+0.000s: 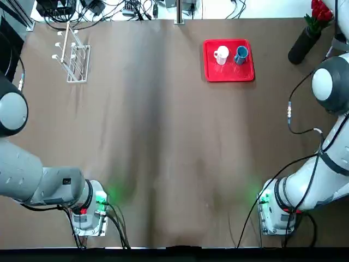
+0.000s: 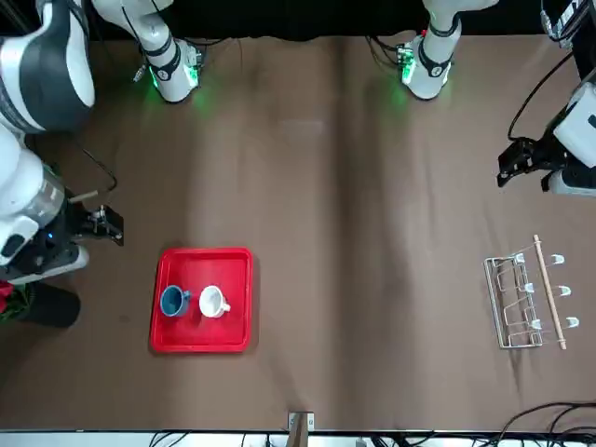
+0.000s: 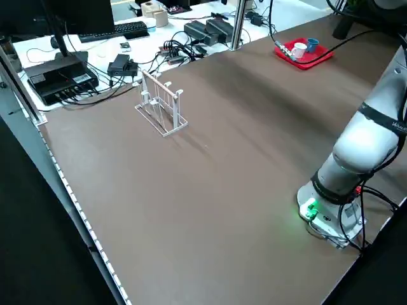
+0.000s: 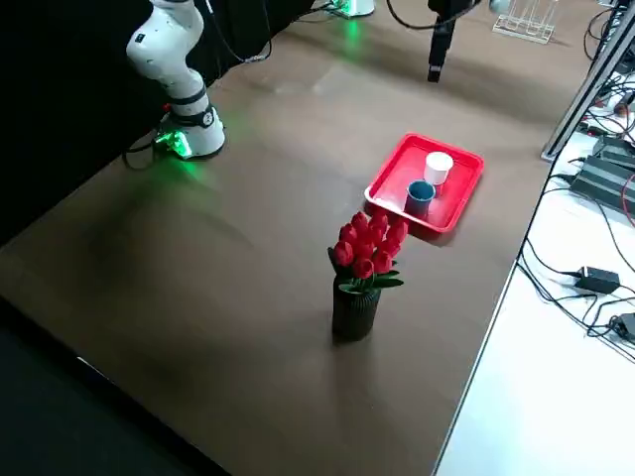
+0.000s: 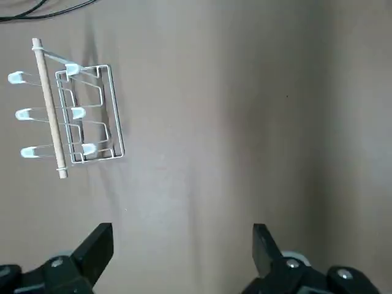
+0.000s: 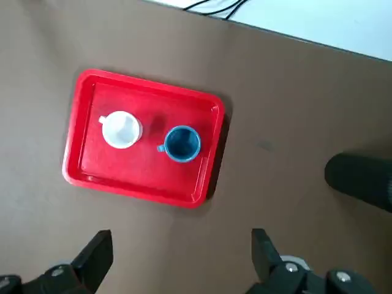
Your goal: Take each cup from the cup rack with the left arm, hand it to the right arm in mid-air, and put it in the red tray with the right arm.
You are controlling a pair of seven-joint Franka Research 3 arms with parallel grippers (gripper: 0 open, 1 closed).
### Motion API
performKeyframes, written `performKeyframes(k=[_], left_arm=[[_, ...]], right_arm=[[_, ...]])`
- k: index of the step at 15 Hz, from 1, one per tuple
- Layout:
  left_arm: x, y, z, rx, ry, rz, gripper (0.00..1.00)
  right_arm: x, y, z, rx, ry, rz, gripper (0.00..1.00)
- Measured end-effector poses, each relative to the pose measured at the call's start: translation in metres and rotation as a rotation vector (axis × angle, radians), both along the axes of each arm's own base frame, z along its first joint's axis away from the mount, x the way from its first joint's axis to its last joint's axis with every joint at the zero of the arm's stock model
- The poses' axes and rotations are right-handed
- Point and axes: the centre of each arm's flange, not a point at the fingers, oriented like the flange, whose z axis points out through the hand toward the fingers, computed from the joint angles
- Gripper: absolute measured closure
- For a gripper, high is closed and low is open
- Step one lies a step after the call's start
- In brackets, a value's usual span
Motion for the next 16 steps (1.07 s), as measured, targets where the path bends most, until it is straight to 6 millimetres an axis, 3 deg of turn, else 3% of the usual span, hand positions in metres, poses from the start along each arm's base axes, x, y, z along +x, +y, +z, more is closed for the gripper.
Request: performKeyframes(k=[4,8,12,16], left_arm=[[0.000,0.000,0.000,0.000,-0.001,0.000,0.00],[0.000,-0.001,0.000,0.000,-0.001,-0.001,0.00],[0.000,-0.001,0.001,0.000,-0.001,-0.001,0.00],[0.000,-0.001,0.001,0.000,-0.001,0.000,0.00]], right_arm=[[-0.028,-0.018,0.043,0.010,0.006,-0.027,0.00],[-0.052,-0.059,0.082,0.024,-0.021,-0.086,0.00],[-0.060,-0.085,0.092,0.066,-0.030,-0.111,0.00],[-0.057,-0.096,0.084,0.069,-0.030,-0.135,0.00]])
